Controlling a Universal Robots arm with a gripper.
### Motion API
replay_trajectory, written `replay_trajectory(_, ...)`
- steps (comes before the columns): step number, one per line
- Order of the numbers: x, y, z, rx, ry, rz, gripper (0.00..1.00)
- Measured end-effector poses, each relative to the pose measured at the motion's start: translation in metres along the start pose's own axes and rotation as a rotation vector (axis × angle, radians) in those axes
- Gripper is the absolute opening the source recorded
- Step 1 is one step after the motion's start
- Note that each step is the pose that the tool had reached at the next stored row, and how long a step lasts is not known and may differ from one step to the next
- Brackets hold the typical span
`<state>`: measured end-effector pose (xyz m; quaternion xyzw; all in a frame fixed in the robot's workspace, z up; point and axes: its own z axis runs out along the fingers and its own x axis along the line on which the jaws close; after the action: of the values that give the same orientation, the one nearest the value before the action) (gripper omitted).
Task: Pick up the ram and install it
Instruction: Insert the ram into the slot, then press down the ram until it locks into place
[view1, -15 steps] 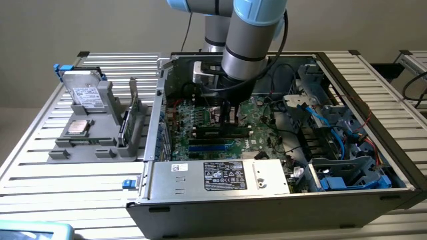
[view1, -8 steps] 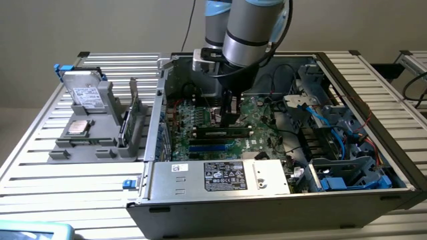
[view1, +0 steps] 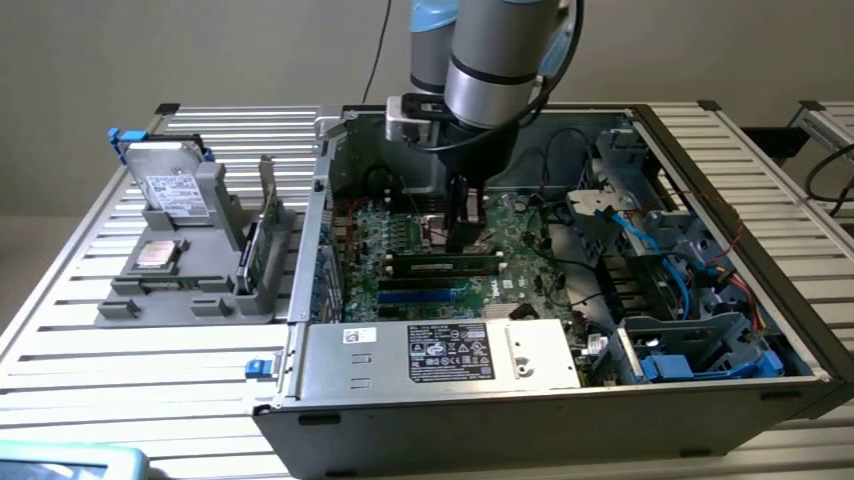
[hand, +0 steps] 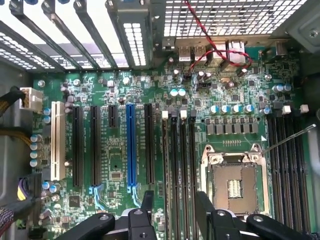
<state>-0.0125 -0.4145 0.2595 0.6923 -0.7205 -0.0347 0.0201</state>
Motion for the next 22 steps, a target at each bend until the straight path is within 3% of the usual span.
replay_trajectory(4,-0.0028,0.0001,0.0001,0.0257,0.0042,-0.024,0.46)
replay_trajectory(6,-0.0044,0.0002,0.0001,0.0320,0.0052,-0.027,0.46)
replay_trajectory(12,-0.0053,0.0002,0.0001,0.0347,0.0058,-0.028,0.46)
replay_trajectory(14,-0.0053,0.0002,0.0001,0.0419,0.0057,-0.028,0.46)
replay_trajectory(22,-0.0053,0.0002,0.0001,0.0435,0.0057,-0.028,0.46)
